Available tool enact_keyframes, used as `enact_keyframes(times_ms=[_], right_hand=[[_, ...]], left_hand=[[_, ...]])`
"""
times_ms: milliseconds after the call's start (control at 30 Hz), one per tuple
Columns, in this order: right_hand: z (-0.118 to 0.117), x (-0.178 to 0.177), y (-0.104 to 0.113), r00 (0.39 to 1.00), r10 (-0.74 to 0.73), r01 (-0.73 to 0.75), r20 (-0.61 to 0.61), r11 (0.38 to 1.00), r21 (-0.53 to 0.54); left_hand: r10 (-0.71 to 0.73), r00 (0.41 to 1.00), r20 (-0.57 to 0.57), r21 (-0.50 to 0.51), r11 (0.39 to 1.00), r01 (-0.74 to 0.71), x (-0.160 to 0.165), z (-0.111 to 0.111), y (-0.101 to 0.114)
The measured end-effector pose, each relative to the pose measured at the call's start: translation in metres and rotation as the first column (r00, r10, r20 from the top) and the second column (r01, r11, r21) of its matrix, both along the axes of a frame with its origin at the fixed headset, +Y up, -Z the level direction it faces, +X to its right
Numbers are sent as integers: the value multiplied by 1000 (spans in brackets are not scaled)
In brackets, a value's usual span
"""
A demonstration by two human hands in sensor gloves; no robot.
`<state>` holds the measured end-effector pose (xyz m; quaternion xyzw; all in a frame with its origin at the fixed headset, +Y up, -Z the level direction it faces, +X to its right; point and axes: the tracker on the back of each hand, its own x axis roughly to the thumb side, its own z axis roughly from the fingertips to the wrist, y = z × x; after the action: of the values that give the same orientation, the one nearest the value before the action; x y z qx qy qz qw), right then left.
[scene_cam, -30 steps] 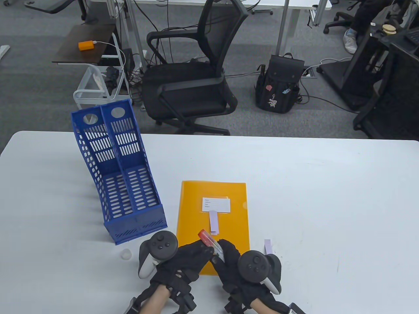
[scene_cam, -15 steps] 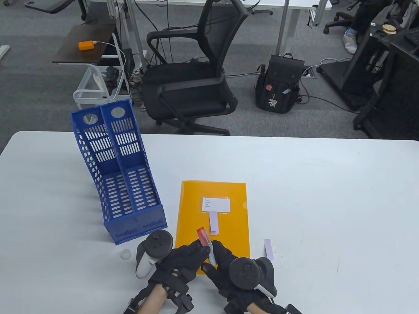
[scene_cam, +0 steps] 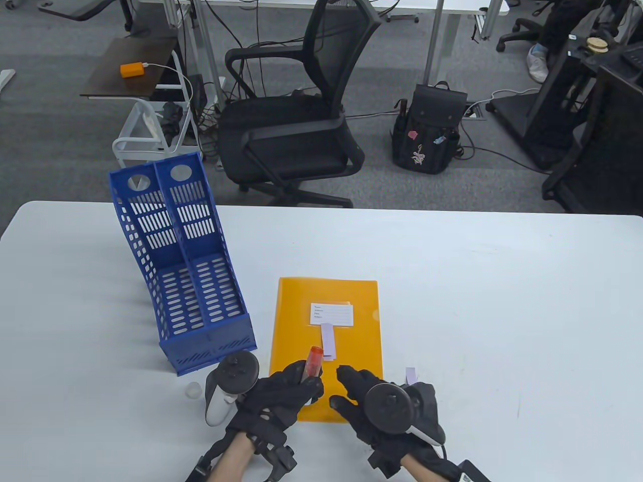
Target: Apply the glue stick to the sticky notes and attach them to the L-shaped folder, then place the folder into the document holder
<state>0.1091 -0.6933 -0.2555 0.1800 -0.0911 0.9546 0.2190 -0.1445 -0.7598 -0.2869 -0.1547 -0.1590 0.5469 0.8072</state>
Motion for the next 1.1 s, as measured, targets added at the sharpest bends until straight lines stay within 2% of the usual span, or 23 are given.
enact_keyframes(times_ms=[167,400,533,633,800,967,1100], right_hand=[[-9,47,6,977,136,-148,165,987,59],[-11,78,-27,904,385,-381,185,923,-60],[-11,77,-45,861,488,-470,142,871,-144],[-12,73,-57,812,570,-552,128,820,-150],[-13,66,-65,792,597,-591,126,802,-90],[-13,61,-64,781,601,-610,169,792,3],[-14,58,-63,763,619,-634,186,773,26]], left_hand=[[-26,998,-57,53,998,29,-9,-1,4],[-35,997,-76,54,998,39,-10,0,5],[-35,996,-83,44,998,38,-10,0,4],[-38,995,-88,36,998,42,-10,0,4],[-41,995,-94,28,999,44,-11,0,4],[-41,994,-98,24,999,43,-11,0,3],[-45,995,-93,20,999,47,-11,-1,3]])
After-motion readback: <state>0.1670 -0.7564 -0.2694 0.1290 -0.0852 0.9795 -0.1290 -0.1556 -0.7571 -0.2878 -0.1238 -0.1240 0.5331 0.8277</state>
